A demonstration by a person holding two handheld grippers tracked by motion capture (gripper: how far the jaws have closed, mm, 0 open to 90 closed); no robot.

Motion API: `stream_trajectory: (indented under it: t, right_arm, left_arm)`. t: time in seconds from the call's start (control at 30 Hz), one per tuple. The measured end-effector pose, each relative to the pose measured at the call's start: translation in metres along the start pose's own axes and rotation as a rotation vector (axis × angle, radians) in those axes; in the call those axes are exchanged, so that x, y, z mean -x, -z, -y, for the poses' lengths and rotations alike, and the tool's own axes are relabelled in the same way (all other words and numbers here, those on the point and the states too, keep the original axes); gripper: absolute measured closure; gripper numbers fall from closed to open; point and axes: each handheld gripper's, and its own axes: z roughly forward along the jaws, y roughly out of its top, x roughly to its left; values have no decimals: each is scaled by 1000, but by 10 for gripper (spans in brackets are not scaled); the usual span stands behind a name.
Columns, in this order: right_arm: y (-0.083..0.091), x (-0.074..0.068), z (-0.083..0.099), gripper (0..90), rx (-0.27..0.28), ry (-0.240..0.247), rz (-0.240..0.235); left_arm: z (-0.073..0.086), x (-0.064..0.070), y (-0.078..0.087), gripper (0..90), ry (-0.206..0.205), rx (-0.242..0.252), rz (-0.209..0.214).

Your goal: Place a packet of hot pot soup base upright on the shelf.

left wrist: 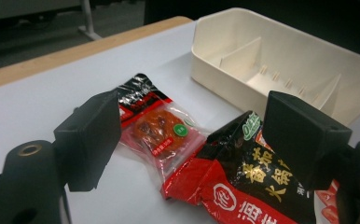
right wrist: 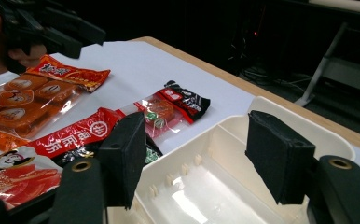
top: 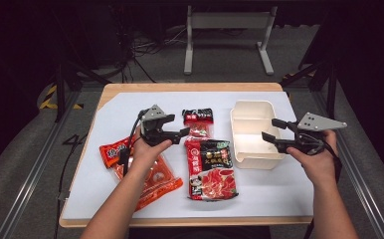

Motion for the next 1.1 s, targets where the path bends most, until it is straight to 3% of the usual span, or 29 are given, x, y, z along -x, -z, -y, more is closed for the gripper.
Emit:
stream_trajectory:
  t: [0.17,0.27,0.37,0.67,1.1]
  right_arm:
    - [1,1,0,400,25,6,2]
    - [2,2,0,394,12,-6,0]
    - [1,3,2,405,-35,-2,34]
    - [-1,1,2,403,-46,3,24]
    - [-1,2,2,389,-52,4,25]
  left_arm:
    - [7,-2,-14,208,13,-35,-9]
    - [9,-2,-21,208,16,-60,-14]
    - [13,-1,-28,231,19,-101,-11]
    - [20,1,-41,236,43,-148,13]
    - [28,4,-51,282,51,-226,11]
